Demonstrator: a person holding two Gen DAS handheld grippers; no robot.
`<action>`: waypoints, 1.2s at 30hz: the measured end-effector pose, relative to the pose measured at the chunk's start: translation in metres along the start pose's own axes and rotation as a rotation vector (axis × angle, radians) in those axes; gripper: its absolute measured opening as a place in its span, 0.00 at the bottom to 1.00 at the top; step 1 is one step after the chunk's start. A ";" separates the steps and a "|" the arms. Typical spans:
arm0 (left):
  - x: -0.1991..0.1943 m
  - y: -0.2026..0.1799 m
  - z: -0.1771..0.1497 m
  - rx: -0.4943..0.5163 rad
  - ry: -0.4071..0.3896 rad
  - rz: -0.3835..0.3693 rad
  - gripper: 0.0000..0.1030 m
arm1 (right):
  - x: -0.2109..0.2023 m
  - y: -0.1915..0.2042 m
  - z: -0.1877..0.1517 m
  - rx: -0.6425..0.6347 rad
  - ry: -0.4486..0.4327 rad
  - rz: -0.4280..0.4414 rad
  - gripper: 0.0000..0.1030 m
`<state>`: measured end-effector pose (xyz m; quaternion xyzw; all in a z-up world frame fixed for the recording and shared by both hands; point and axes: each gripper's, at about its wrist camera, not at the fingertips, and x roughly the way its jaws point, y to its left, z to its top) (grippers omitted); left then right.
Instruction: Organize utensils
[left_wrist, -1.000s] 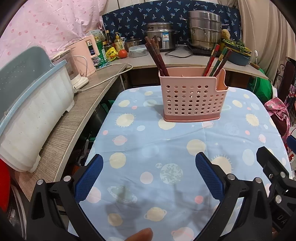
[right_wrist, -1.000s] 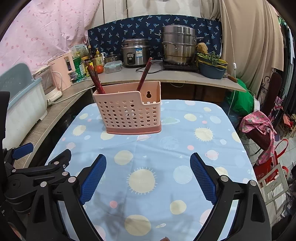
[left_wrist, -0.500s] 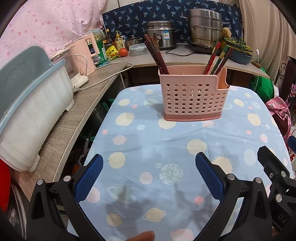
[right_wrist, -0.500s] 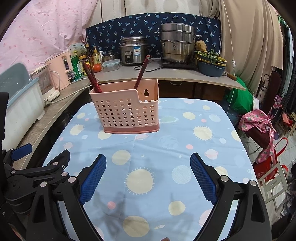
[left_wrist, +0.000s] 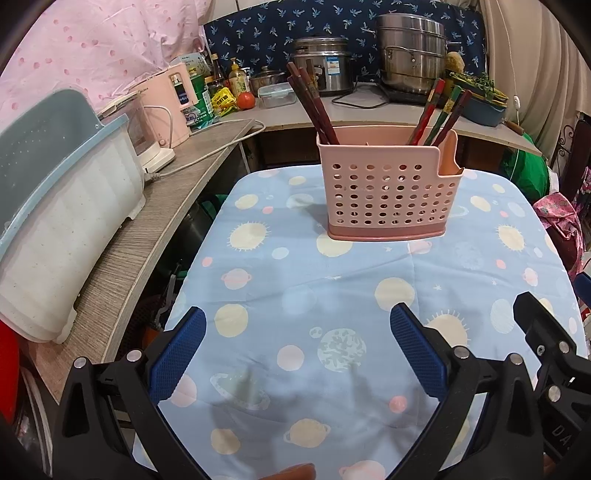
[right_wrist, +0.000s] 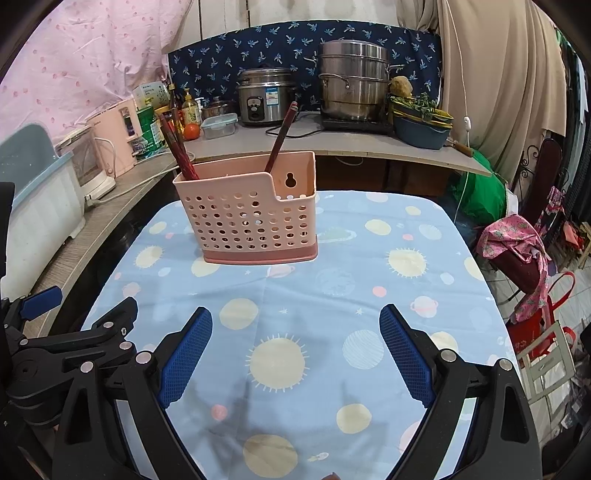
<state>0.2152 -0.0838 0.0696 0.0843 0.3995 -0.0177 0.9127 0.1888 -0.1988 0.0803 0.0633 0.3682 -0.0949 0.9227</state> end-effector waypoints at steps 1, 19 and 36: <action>0.002 0.000 0.000 0.000 0.002 0.000 0.93 | 0.001 0.000 0.000 0.001 0.001 0.000 0.85; 0.012 -0.001 0.005 0.002 0.010 0.004 0.93 | 0.008 0.000 0.003 0.006 0.010 0.001 0.85; 0.025 -0.003 0.017 0.001 0.009 0.012 0.93 | 0.026 0.000 0.012 0.008 0.017 0.000 0.85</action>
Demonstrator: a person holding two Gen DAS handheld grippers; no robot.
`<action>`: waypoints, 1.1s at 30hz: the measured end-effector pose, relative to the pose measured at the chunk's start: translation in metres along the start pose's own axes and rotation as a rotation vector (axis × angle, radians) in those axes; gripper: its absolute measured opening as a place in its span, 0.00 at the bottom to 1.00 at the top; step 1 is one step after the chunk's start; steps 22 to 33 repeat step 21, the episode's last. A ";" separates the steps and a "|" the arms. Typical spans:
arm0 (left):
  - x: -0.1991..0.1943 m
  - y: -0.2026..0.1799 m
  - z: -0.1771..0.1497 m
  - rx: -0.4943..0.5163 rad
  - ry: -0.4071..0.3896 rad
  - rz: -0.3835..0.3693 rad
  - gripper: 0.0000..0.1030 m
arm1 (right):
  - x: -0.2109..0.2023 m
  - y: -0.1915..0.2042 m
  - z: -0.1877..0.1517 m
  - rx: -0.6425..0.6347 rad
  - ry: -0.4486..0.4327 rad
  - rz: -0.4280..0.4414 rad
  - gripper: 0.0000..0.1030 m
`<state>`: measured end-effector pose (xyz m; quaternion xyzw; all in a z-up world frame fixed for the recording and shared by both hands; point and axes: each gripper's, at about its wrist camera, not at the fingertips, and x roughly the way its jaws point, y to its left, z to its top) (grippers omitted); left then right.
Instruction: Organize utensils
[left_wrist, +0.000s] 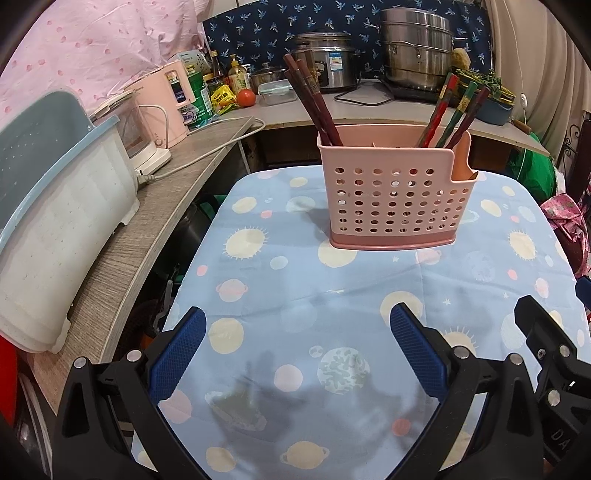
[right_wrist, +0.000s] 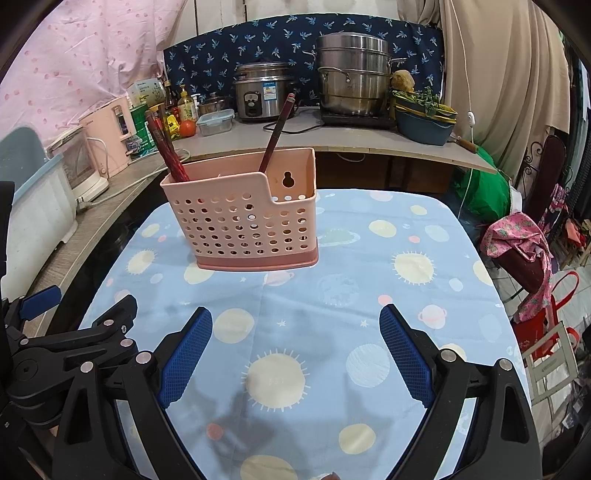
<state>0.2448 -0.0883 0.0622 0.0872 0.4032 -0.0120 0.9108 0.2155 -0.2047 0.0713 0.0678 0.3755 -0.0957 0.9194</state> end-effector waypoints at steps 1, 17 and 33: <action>0.001 -0.001 0.001 0.001 0.000 0.001 0.93 | 0.001 0.000 0.001 0.000 0.000 -0.001 0.85; 0.009 -0.004 0.009 -0.006 0.009 -0.003 0.93 | 0.006 -0.002 0.007 -0.001 0.004 -0.004 0.85; 0.011 -0.004 0.011 -0.012 0.006 -0.004 0.93 | 0.009 -0.003 0.010 -0.002 0.002 -0.008 0.85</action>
